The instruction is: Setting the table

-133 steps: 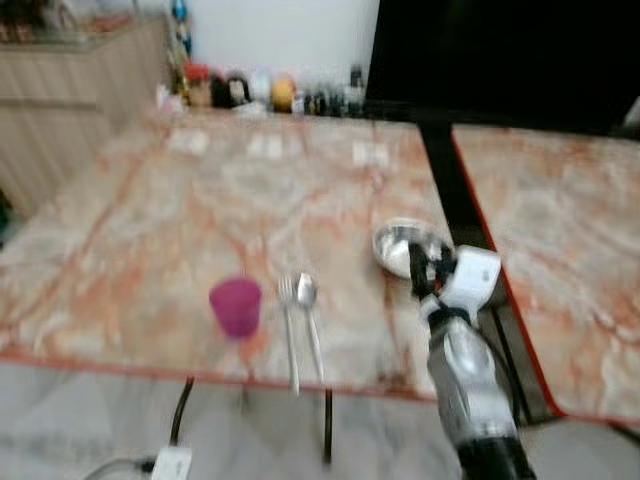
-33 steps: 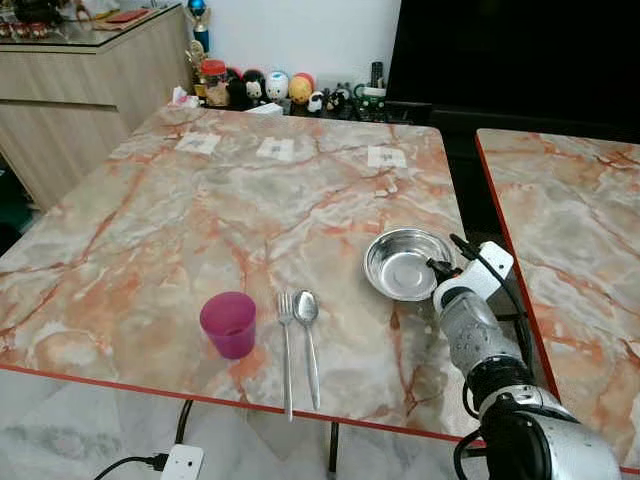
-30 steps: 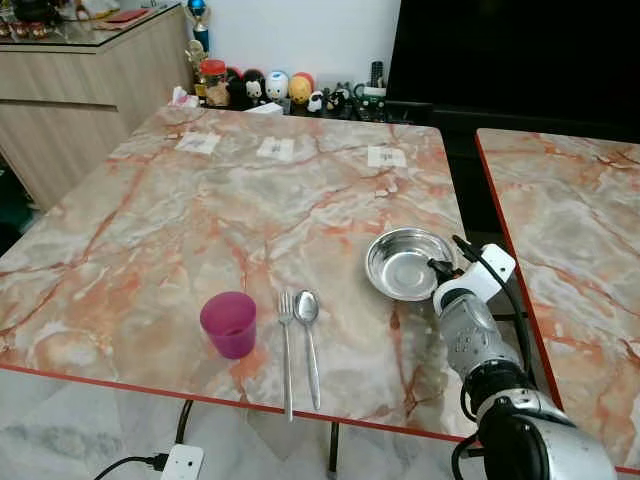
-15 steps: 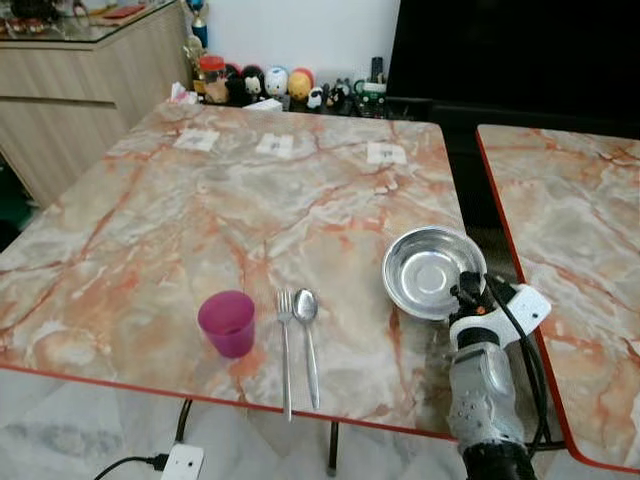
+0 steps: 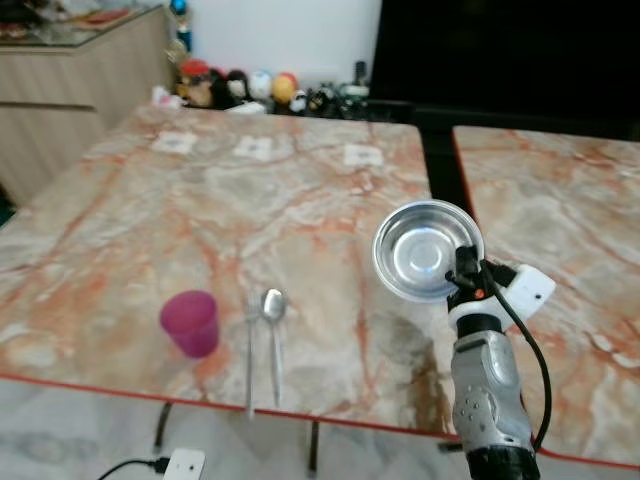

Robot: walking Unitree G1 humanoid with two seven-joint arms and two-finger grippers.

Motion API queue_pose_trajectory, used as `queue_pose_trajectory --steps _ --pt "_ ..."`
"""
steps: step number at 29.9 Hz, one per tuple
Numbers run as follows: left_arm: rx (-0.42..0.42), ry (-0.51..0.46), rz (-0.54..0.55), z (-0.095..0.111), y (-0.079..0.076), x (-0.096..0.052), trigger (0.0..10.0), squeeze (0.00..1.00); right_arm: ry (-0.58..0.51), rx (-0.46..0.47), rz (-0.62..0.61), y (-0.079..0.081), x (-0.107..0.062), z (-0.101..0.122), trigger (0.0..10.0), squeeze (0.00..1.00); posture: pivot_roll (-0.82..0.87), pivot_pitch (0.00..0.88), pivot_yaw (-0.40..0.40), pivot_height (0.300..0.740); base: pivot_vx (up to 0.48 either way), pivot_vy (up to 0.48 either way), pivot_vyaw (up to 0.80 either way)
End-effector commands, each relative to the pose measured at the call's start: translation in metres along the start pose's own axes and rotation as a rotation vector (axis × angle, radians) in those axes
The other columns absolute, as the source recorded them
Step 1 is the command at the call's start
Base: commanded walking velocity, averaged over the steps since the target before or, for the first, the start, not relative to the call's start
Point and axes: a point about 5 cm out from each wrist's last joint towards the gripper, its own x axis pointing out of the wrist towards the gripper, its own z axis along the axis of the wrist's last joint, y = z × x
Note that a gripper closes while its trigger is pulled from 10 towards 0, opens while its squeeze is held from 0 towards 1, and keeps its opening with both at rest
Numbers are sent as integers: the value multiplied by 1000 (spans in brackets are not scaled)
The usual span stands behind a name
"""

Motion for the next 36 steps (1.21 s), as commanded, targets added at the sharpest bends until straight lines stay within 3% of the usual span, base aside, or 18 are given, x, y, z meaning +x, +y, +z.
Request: queue_pose_trajectory --steps 1,26,36 --pt "11 11 -3 -2 -1 0 10000 0 -26 -6 11 4 0 6 10000 0 84 0 -34 740 0 -454 0" --pt "18 10 -6 -2 0 0 10000 0 -42 -17 -50 -6 -4 11 10000 0 72 0 -30 740 0 -453 0" --pt "22 11 -7 -2 0 0 10000 0 -134 -41 -178 -27 -5 34 10000 0 61 0 -26 740 0 -426 0"
